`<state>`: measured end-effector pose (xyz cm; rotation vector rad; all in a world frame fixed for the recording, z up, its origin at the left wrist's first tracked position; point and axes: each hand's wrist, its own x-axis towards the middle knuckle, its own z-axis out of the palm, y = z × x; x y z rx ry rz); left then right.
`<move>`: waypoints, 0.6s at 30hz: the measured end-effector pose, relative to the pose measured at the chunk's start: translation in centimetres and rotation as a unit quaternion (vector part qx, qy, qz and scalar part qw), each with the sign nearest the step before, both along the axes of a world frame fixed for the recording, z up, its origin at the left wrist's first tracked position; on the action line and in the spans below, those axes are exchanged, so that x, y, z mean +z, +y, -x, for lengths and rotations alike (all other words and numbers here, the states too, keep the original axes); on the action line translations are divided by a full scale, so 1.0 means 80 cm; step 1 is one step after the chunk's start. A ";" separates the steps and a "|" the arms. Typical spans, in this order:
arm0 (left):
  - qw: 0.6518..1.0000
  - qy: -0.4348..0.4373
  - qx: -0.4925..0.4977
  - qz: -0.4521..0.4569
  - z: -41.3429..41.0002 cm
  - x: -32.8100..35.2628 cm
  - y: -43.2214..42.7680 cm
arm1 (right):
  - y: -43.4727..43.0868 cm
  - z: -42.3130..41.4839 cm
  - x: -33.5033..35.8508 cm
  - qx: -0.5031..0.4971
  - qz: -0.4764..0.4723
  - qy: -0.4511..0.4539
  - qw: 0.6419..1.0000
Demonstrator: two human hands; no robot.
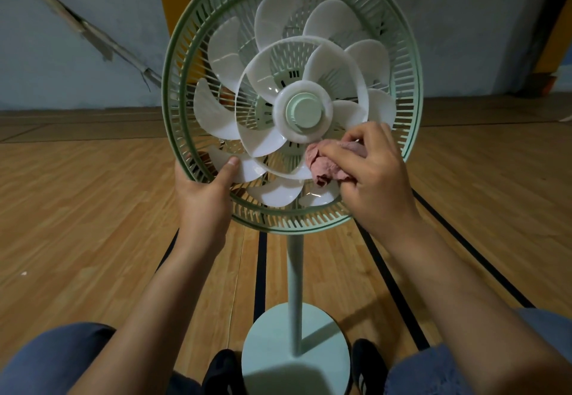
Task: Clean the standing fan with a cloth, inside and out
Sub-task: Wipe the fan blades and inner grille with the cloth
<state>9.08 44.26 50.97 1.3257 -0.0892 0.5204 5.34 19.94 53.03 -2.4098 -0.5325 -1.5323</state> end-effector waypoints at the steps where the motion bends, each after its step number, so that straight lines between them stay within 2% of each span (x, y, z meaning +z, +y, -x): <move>1: 1.000 0.000 0.000 0.002 0.000 -0.001 0.000 | -0.004 -0.003 0.000 0.004 -0.008 -0.022 1.000; 5: 1.000 -0.007 -0.003 -0.012 0.001 -0.003 0.000 | -0.013 -0.012 -0.004 0.007 -0.028 -0.058 0.998; 18: 1.000 -0.020 0.013 0.002 -0.002 -0.006 -0.002 | 0.014 -0.007 -0.019 0.040 -0.050 0.005 0.998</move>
